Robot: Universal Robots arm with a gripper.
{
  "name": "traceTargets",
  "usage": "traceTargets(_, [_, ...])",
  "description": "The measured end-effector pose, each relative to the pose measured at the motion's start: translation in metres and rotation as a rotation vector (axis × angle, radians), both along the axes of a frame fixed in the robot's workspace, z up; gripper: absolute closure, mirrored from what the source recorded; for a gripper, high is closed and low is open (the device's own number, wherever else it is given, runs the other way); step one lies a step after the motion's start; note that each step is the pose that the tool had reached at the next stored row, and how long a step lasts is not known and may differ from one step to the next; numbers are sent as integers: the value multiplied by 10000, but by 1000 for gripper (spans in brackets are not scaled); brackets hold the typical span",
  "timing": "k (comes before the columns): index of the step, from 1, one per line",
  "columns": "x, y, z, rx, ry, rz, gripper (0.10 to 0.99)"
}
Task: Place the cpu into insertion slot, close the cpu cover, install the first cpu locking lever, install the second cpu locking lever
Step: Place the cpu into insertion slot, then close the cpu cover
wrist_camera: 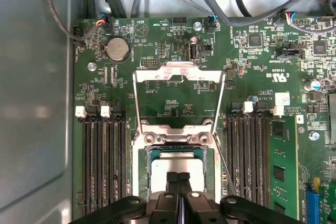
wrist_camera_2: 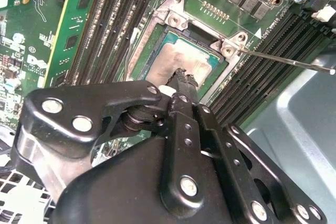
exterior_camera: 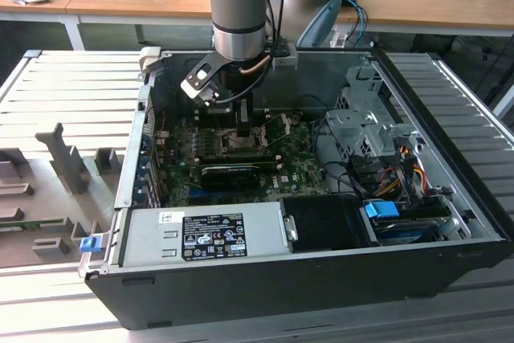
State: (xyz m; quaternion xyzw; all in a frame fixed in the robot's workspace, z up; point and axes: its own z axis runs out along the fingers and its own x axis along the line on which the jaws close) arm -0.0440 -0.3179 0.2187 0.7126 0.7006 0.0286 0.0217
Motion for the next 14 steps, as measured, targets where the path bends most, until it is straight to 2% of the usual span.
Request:
traceTargets(3, [2, 0, 11, 2, 0, -2, 980])
traceTargets(4, [66, 0, 12, 3, 57, -4, 980])
traceTargets(5, [105, -1, 12, 4, 90, -2, 980])
traceTargets(7, [106, -1, 51, 2, 102, -3, 980])
traceTargets(11, [106, 0, 179, 3, 101, -4, 980])
traceTargets(12, [106, 0, 264, 3, 101, -3, 980])
traceTargets(14, [106, 0, 372, 4, 102, -4, 980])
